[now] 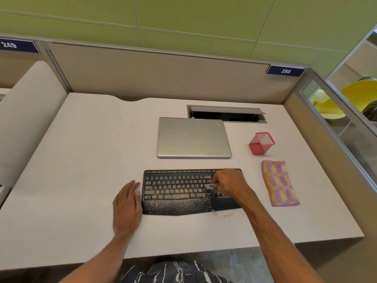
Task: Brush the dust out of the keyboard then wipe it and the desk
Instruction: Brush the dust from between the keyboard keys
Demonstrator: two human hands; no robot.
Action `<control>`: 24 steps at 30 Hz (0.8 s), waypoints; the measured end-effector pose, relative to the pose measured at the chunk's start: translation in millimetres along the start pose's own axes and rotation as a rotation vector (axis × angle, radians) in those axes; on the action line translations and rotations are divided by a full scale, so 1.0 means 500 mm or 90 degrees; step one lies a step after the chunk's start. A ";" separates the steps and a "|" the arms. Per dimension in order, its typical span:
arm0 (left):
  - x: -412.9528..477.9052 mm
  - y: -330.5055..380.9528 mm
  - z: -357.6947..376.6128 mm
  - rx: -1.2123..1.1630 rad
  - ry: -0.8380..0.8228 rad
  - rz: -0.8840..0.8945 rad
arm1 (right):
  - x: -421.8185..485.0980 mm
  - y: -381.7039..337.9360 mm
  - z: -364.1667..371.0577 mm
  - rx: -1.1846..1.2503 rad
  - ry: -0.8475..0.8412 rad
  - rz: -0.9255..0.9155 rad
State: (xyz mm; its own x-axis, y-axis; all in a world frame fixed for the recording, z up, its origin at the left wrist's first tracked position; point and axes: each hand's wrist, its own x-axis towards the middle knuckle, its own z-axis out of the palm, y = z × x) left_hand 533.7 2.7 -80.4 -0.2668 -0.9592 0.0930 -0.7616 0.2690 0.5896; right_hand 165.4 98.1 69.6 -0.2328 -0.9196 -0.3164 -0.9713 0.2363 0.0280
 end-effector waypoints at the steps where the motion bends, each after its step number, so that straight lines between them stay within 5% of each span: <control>1: 0.000 0.000 0.000 -0.001 0.000 -0.001 | 0.002 -0.008 0.002 0.001 -0.003 -0.012; 8: 0.000 0.000 0.000 -0.006 -0.002 -0.006 | 0.010 -0.068 0.007 0.074 0.034 -0.077; 16: 0.000 -0.002 0.002 -0.004 -0.002 -0.002 | 0.002 -0.028 0.005 0.017 0.014 -0.019; 24: 0.001 -0.002 0.001 -0.001 -0.004 -0.001 | 0.003 -0.090 0.006 0.228 0.041 0.005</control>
State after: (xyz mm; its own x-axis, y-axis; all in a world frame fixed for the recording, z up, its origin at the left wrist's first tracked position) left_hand 534.0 2.3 -81.5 -0.2687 -0.9592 0.0875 -0.7615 0.2672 0.5905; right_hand 208.9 87.2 65.1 -0.2532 -0.9327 -0.2569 -0.8935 0.3273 -0.3074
